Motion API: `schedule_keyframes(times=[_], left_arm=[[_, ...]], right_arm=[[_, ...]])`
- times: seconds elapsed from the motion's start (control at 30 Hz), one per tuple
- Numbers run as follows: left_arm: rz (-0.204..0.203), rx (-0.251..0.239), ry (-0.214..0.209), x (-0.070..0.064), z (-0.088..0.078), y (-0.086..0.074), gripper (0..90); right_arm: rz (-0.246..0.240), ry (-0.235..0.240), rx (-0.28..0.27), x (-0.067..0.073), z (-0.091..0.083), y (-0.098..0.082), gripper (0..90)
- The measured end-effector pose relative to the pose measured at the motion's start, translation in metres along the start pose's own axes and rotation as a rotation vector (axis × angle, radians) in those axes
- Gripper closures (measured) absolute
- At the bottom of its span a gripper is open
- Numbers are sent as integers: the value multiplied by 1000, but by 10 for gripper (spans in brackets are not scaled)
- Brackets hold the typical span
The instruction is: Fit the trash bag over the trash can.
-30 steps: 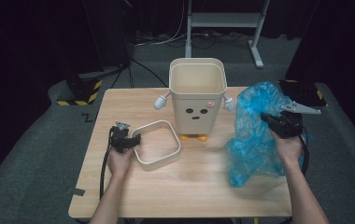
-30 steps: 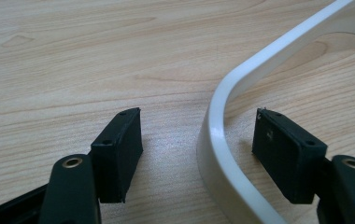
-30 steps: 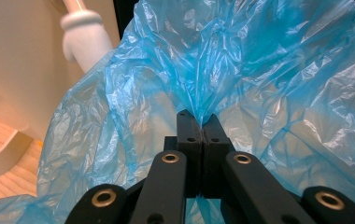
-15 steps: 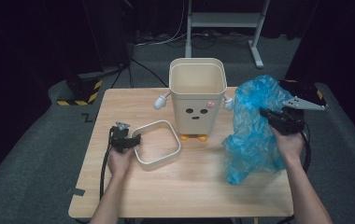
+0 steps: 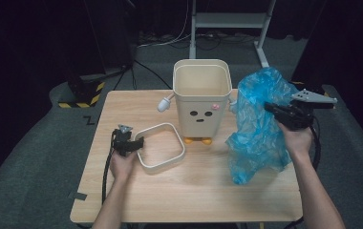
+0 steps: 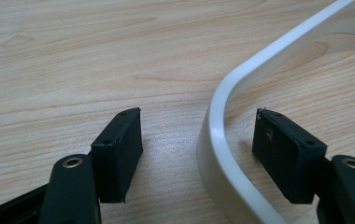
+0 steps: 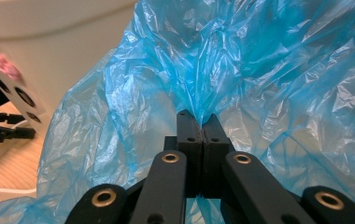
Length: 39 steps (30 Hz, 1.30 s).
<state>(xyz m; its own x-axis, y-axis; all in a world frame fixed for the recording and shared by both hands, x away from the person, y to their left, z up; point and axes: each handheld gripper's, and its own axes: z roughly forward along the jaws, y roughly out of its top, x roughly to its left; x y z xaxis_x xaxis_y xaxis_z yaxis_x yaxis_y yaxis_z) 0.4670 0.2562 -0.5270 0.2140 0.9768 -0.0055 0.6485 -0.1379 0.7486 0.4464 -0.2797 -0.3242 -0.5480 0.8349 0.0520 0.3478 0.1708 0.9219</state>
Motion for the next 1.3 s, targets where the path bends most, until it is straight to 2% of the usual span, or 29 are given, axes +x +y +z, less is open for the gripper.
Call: schedule_keyframes(times=[0.1, 0.33, 0.5, 0.73, 0.93, 1.3], left_arm=[[0, 0, 0, 0, 0, 0, 334], [5, 1, 3, 0, 0, 0, 334], [5, 1, 3, 0, 0, 0, 334], [6, 1, 3, 0, 0, 0, 334], [3, 0, 0, 0, 0, 0, 332], [6, 0, 2, -2, -1, -1, 329]], right_arm=[[-23, -1, 5, 2, -1, 5, 891], [-24, 12, -2, 3, -2, 13, 891], [-22, 40, -26, 5, -4, 23, 891], [-42, 61, -50, 10, -4, 38, 891], [-70, 78, -53, 17, -3, 50, 891], [-90, 117, -64, 28, -3, 77, 891]])
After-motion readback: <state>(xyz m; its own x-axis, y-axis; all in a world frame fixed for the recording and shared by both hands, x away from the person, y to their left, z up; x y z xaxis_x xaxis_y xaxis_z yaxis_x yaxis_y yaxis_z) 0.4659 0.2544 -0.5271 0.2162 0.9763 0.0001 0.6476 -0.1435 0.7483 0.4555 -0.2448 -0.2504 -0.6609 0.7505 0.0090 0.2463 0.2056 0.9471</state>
